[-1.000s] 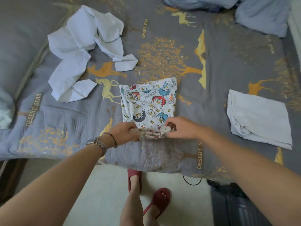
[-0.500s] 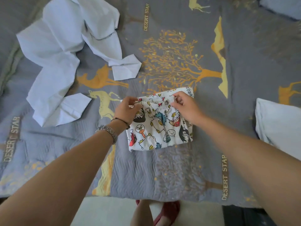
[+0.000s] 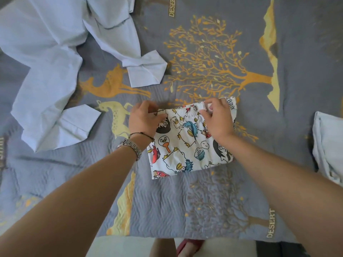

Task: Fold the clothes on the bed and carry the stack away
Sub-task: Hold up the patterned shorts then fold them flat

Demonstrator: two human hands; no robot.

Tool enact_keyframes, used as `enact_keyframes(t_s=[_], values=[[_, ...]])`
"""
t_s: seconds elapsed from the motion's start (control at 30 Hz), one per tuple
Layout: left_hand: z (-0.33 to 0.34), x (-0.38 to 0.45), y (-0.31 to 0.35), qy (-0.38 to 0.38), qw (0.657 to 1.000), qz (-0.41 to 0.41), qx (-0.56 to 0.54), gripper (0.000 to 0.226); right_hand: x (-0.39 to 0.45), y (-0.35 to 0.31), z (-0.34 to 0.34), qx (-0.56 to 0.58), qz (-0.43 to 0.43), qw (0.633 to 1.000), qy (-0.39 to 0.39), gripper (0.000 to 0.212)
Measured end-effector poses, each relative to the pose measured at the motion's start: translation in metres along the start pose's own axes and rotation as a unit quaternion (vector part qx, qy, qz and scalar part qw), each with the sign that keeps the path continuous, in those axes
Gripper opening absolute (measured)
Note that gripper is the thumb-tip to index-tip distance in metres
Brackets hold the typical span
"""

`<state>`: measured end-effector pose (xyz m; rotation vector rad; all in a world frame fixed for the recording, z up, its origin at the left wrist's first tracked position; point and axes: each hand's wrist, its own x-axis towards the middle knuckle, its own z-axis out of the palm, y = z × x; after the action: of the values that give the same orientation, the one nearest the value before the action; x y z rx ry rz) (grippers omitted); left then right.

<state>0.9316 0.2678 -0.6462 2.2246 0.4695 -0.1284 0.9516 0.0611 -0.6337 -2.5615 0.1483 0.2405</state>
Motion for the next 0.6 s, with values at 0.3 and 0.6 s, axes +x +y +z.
enact_keyframes(t_s=[0.3, 0.6], values=[[-0.04, -0.045, -0.015, 0.082, 0.965, -0.176, -0.175, 0.011, -0.033, 0.015, -0.03, 0.155, 0.07, 0.985, 0.038, 0.077], [-0.032, -0.094, -0.024, -0.055, 0.921, -0.223, -0.314, 0.017, -0.071, 0.035, -0.038, 0.189, 0.098, 0.974, -0.075, 0.061]])
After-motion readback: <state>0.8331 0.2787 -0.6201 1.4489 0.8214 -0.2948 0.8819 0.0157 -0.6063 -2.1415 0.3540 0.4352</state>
